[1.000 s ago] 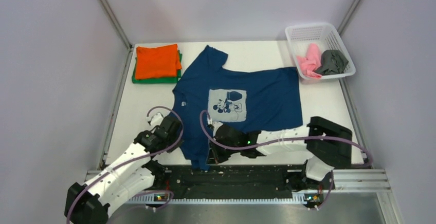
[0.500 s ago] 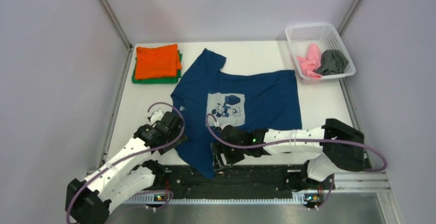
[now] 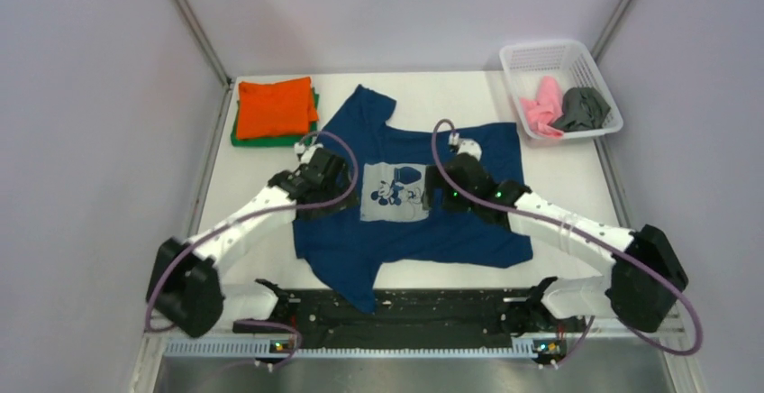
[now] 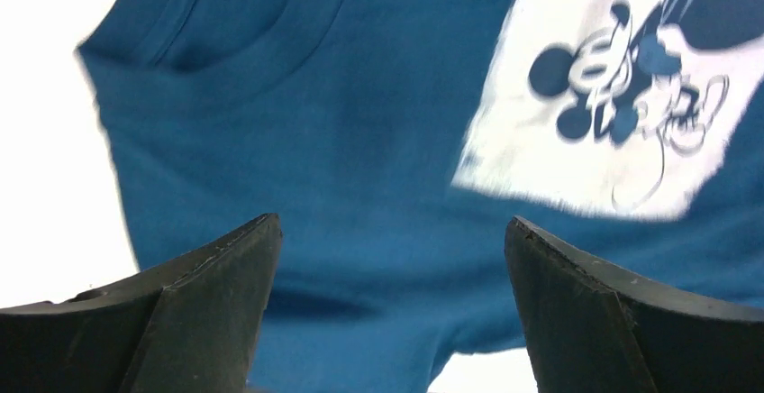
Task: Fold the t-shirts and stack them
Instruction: Flatten out the tshirt, then grab the side of the flattened tshirt closest away from the robot with both arms
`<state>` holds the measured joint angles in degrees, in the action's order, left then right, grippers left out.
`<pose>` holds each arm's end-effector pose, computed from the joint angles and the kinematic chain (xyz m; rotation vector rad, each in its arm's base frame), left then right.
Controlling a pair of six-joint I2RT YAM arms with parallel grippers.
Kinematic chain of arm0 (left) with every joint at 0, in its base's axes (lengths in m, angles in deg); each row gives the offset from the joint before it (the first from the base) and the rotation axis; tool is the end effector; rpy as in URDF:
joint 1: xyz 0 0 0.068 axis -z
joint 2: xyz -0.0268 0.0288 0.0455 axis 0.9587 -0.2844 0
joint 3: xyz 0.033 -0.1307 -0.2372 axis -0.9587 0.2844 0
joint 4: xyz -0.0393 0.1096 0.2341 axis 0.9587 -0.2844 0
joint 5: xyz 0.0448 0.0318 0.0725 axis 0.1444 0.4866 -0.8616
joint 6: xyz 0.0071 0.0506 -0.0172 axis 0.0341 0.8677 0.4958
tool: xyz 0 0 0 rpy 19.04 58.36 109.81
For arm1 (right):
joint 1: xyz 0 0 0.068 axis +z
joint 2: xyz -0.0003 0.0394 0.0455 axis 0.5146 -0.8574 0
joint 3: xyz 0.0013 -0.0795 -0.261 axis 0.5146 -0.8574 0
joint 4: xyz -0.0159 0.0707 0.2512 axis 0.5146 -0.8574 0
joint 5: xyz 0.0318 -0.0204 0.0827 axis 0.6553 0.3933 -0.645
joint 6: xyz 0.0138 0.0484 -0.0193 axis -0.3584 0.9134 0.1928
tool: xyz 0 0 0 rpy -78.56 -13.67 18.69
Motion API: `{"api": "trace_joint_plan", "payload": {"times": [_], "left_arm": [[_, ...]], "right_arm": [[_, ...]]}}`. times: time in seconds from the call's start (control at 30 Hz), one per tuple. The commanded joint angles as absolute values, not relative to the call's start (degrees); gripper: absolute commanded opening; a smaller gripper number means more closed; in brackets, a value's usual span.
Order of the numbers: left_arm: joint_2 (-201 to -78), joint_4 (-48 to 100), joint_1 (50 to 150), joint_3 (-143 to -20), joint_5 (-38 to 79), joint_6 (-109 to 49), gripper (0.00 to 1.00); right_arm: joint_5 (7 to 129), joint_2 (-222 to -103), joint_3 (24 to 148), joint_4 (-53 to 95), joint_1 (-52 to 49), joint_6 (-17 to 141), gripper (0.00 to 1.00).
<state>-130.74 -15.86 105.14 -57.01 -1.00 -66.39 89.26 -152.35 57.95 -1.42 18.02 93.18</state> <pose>0.1940 -0.1100 0.2383 -0.4445 2.5355 -0.2233 0.1759 0.1894 0.2432 -0.1087 2.3881 0.4548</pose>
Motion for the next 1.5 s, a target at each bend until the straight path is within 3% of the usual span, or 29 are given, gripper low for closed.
{"api": "trace_joint_plan", "payload": {"times": [0.0, 0.27, 0.53, 0.8, 0.9, 1.07, 1.23, 1.47], "left_arm": [[-146.2, -8.1, 102.1, -67.9, 0.3, -60.4, 0.99], [-178.5, -13.9, 92.5, -94.9, 10.9, -54.8, 0.92], [-200.1, -20.0, 88.7, -118.5, 16.8, -52.4, 0.92], [-207.7, -19.5, 87.5, -134.5, 21.7, -51.3, 0.94], [-204.4, -19.2, 87.6, -135.2, 22.7, -51.1, 0.99], [-189.6, -22.0, 89.2, -125.2, 21.1, -50.6, 0.99], [-162.3, -16.3, 97.4, -96.9, 9.6, -52.1, 0.99], [-134.7, -16.9, 117.5, -61.1, -0.3, -65.9, 0.99]], "right_arm": [[88.8, -159.8, 60.3, 3.9, 4.8, 83.9, 0.98], [84.9, -184.9, 75.9, 7.8, -9.9, 79.8, 0.92], [79.9, -201.1, 90.6, 5.3, -15.9, 78.1, 0.9], [78.9, -205.0, 100.9, 2.8, -18.6, 77.0, 0.9], [79.8, -202.4, 103.5, 0.1, -18.6, 75.6, 0.97], [79.4, -189.3, 96.7, -0.8, -18.5, 76.5, 0.99], [79.1, -167.9, 73.4, 0.7, -18.5, 80.7, 0.99], [83.0, -139.2, 46.2, -1.4, -18.5, 87.3, 0.99]]}}
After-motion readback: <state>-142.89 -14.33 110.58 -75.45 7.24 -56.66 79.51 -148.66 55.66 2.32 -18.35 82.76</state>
